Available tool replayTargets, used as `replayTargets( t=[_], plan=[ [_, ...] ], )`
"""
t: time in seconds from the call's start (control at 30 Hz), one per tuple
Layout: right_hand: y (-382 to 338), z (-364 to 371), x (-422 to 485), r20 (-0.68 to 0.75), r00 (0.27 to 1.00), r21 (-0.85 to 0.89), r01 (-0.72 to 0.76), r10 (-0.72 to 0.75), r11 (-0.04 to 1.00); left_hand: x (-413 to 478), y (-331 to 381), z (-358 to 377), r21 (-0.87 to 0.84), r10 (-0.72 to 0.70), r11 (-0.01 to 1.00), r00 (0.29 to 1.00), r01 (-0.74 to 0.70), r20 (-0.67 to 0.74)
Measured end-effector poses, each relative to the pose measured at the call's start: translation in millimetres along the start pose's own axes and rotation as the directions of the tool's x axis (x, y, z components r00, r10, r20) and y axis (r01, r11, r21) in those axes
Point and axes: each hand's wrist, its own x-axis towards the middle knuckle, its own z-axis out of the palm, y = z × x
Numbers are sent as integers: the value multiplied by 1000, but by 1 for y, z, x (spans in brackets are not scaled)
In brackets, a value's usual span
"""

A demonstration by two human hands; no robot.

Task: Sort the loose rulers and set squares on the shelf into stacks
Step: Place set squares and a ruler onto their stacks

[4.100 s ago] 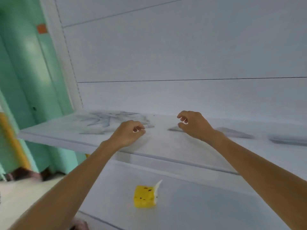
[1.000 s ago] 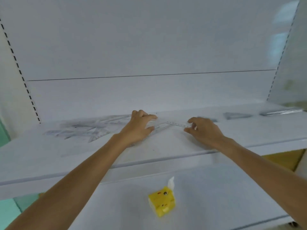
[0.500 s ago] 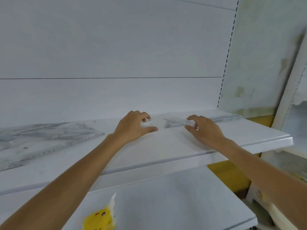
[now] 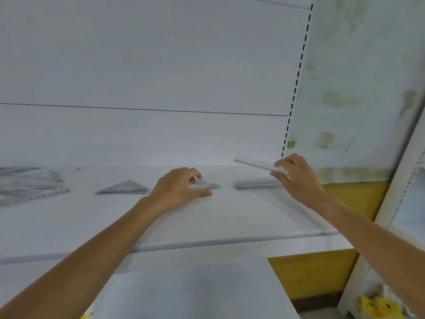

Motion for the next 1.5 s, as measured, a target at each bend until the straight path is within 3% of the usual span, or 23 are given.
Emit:
replayTargets(
  t=[0.2,0.53,0.77,0.87,0.97,1.13,1.5],
  plan=[
    [26,7,18,77,993,-31,89,-86,996,17,1,-4,16,-66,998,997,66,-32],
    [39,30,30,283,948,131,111,-144,985,13,-20,-12,32,-108,994,993,109,-43],
    [33,36,22,246,962,140,83,-116,987,12,-28,-17,13,-111,994,993,112,-45],
    [11,34,16,203,974,99,86,-104,991,13,-28,-18,9,-128,992,992,128,-22],
    [-34,32,3,189,971,172,117,-149,978,17,-28,-16,-19,-96,995,995,95,-32],
    [-110,40,-35,372,895,200,182,-246,963,20,-27,-4,-93,-67,993,998,66,-13],
    [-119,39,-47,353,901,186,196,-252,963,38,-30,2,-137,-45,989,999,47,19]
  ],
)
